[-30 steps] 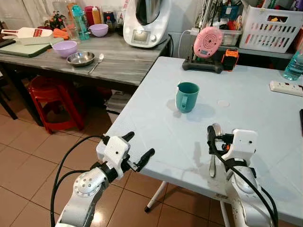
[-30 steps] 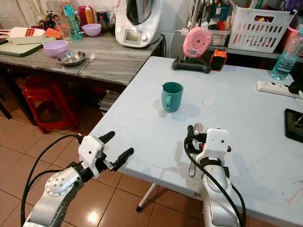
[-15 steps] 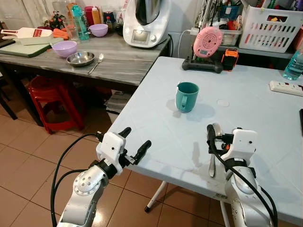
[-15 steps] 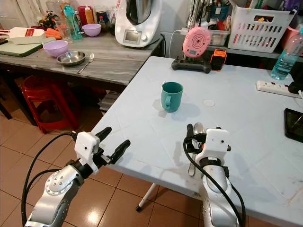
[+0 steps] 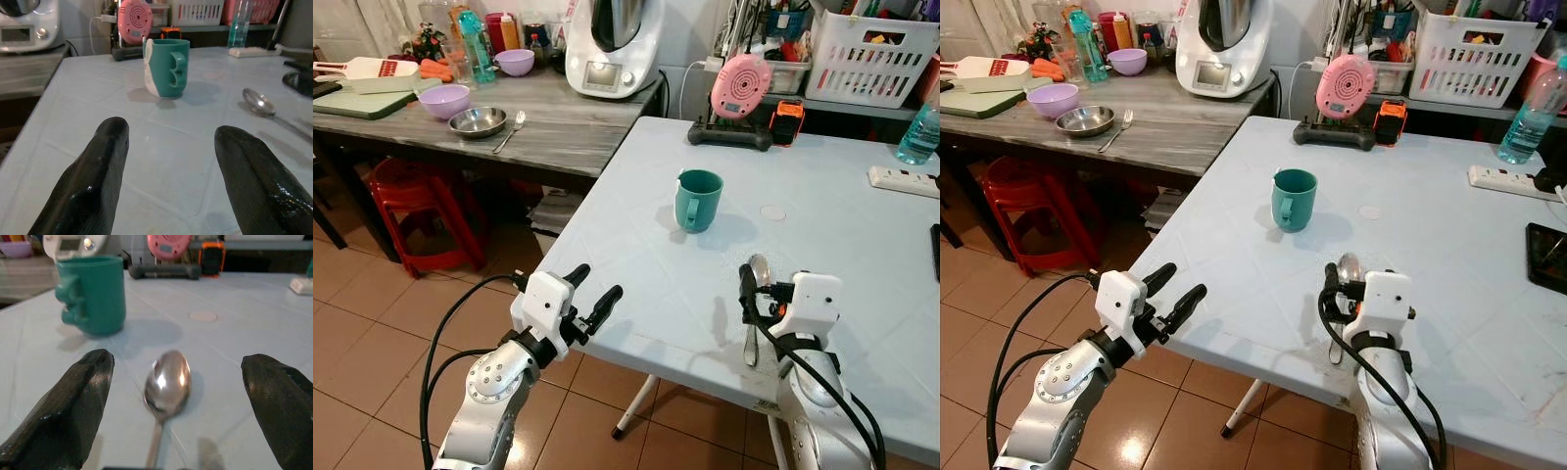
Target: Setting the table
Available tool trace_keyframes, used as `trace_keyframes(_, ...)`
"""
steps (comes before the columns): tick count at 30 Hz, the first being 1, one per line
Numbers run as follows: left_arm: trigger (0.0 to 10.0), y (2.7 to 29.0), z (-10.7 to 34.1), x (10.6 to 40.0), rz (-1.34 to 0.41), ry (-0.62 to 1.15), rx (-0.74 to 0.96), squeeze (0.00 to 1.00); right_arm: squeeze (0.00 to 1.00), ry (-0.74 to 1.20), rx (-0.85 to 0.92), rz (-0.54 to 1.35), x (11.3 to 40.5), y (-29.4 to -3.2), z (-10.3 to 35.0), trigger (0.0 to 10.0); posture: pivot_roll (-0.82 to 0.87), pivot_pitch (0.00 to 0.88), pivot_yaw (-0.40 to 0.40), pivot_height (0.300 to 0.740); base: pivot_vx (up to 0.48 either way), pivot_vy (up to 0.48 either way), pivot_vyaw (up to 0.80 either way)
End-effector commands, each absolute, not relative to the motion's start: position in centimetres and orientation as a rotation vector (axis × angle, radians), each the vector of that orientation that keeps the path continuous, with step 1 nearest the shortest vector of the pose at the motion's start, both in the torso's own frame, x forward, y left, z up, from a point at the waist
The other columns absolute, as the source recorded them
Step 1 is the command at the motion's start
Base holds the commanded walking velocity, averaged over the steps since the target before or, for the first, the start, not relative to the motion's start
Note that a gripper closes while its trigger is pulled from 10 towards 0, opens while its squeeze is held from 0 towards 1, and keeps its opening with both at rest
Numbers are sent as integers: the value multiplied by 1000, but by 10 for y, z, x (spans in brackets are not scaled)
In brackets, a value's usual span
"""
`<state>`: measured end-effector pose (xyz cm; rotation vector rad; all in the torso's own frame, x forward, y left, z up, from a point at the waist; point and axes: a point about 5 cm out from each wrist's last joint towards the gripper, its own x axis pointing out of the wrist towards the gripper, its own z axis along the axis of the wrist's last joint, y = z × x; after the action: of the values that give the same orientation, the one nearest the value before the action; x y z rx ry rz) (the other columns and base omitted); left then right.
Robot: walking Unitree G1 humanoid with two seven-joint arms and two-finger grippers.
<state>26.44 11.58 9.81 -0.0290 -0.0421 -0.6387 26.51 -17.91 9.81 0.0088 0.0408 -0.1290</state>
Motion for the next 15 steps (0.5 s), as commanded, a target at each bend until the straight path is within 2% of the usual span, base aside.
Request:
trace_keyframes(1,10000,118,101,266,-630,-43,-40,1000,0,36,21,-139,265,-179,101,10000,0,0,25,740,0,0,0)
trace_keyframes(5,10000,117,100,265,-637,-40,-44,1000,0,37,37,-129,265,-177,101,10000,-1,0,25,740,0,0,0)
trace_keyframes(7,10000,116,100,264,-648,-38,-47,1000,1000,38,45,-134,266,-177,102,10000,-2,0,27,740,0,0,0)
trace_keyframes(15,10000,115,100,263,-661,-35,-50,1000,1000,122,50,-145,268,-176,91,10000,-2,0,26,740,0,0,0)
